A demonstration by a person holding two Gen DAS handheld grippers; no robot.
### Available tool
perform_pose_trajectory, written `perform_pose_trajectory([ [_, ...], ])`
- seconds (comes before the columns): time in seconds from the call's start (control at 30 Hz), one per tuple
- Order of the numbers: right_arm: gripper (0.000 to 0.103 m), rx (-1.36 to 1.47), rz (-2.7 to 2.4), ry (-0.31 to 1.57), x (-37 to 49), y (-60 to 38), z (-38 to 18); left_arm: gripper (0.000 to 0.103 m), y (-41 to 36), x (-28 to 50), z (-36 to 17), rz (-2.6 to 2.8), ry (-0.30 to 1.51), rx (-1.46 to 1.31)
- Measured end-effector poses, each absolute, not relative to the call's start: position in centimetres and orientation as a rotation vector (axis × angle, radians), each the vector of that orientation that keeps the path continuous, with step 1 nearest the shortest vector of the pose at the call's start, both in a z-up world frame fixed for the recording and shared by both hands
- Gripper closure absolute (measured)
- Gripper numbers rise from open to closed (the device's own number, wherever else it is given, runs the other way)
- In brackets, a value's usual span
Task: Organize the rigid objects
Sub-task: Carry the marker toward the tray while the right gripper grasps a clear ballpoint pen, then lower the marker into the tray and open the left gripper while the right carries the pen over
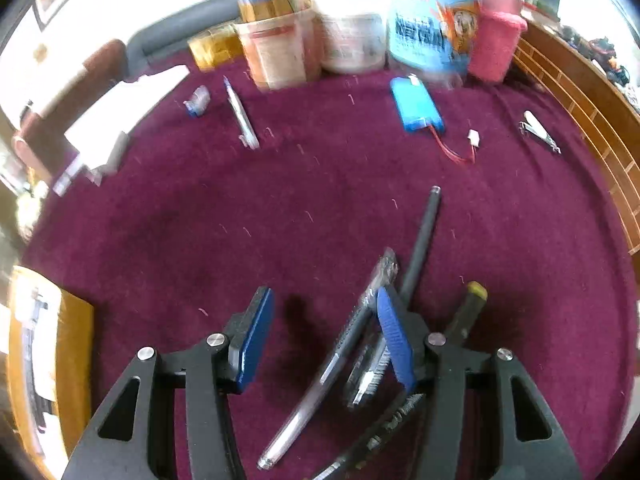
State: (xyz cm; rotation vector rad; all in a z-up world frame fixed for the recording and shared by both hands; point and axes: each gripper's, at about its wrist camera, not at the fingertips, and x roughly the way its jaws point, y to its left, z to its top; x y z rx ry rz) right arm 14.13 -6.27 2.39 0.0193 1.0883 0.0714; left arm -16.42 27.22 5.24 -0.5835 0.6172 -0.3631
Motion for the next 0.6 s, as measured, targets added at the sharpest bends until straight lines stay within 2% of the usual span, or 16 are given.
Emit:
perform_pose_trajectory([
  [0.03,0.062,-0.008,0.058,1.107,14.1,-6.0,1.9,0.09,27.1,-16.5,5.2,-0.363,0.619,-0.581],
  [0.1,0.066,-0.076,0.029,1.058,13.5,-5.0,1.9,0.09,27.0,-16.7,5.4,-0.358,0.623,-0.575],
  [0.13,0.073,-0.069,0.024,1.052,13.3,-4.8,2.0,0.09,27.0,-16.9,5.5,-0.352,0.625,-0.572],
  [0.17,0.088,-0.053,0.032,1.047,13.1,-4.7,2.1,0.09,27.1,-17.3,5.6,-0.341,0.626,-0.565],
  [0.2,0.094,-0.022,0.063,1.044,12.8,-4.6,2.4,0.09,27.2,-17.5,5.7,-0.332,0.626,-0.561],
  [0.6,0.094,0.293,0.487,0.989,2.4,-3.7,5.4,0.09,28.9,-17.0,3.5,-0.222,0.71,-0.606],
])
